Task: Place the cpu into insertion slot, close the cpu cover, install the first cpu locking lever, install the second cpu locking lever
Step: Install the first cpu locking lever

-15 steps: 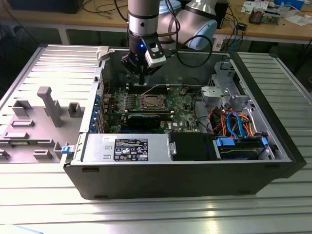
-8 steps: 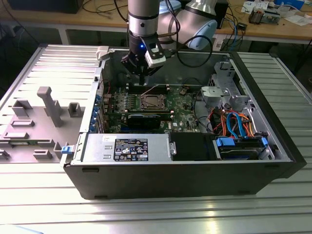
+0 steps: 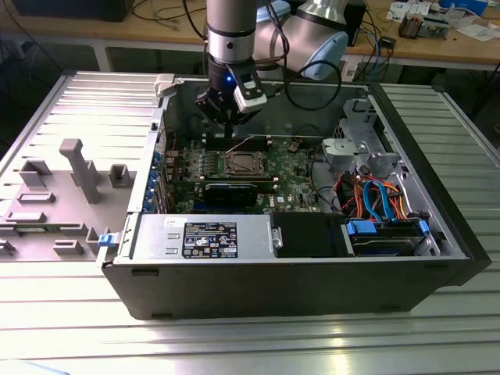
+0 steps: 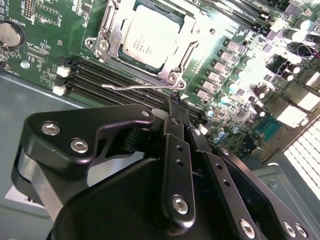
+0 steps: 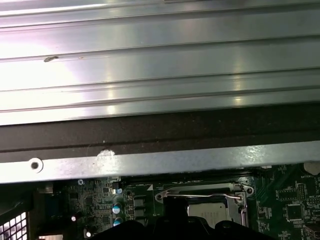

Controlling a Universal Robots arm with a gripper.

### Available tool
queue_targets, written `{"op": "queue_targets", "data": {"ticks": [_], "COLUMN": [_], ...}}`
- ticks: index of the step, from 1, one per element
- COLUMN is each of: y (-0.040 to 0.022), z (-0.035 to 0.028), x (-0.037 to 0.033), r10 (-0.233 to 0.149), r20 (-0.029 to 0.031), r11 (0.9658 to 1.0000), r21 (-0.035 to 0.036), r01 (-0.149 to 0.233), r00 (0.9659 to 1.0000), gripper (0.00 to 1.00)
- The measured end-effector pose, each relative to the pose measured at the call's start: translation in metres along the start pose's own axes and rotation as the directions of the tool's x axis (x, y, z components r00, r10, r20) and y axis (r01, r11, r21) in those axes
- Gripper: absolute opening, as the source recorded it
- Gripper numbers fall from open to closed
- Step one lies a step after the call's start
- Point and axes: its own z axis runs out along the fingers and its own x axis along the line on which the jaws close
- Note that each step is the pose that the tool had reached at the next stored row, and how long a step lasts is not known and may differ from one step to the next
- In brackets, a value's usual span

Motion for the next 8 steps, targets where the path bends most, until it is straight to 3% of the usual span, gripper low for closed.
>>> {"op": "queue_targets", "data": {"ticks": [8], "y": [-0.0001], "z": [0.0069], "x": [-0.0001], "r10": [0.0], "r20": [0.0], "r11": [1.0], "r21": [-0.0001], "r01": [0.0], "r00": [1.0], "gripper": [0.11]}}
